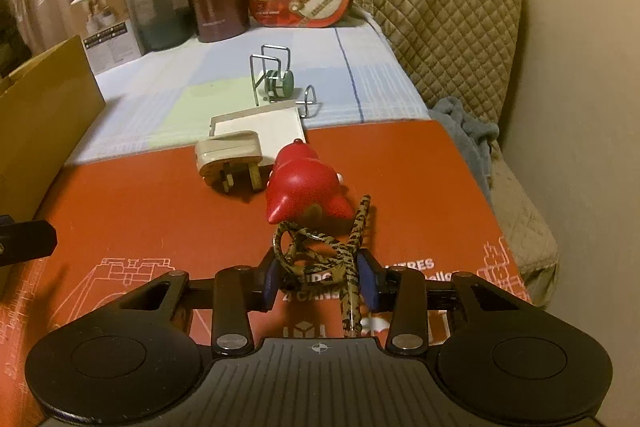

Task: Organize rigid objects
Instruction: 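Lower the right tool onto the leopard-print cord and close it, then grasp the red bird-shaped toy with the left tool while the right tool holds the cord, then lift and carry the red toy and leopard-print cord in both tools over the box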

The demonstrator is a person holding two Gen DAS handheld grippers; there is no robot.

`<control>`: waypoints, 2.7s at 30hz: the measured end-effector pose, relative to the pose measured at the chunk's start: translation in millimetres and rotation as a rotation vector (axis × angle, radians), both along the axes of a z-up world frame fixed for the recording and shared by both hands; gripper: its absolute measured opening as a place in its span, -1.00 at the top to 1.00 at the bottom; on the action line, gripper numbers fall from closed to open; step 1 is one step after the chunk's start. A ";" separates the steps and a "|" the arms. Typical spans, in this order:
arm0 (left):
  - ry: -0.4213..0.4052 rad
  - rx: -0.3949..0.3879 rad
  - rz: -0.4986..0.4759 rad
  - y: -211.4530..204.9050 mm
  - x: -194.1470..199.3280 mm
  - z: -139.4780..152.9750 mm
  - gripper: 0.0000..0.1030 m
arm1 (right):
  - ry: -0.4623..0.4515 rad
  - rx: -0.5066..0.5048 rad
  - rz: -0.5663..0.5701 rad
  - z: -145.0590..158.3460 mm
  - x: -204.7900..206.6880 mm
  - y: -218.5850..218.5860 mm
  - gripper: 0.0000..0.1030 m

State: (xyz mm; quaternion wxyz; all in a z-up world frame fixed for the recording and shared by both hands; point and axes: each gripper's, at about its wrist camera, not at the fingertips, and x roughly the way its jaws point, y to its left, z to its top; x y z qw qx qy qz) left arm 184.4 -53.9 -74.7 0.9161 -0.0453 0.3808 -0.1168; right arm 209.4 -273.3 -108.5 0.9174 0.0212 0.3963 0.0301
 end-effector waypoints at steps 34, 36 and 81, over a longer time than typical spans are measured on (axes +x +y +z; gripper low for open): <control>-0.080 0.029 -0.406 -75.3 61.2 -27.0 -0.33 | -0.029 0.020 -0.008 19.8 -20.9 -12.3 0.30; -0.072 0.048 -0.425 -83.3 66.1 -32.1 -0.20 | -0.026 0.025 -0.023 18.8 -19.1 -14.6 0.30; -0.005 0.244 -0.421 -41.2 -5.1 -44.0 0.06 | 0.000 0.096 0.115 11.0 -22.1 27.6 0.30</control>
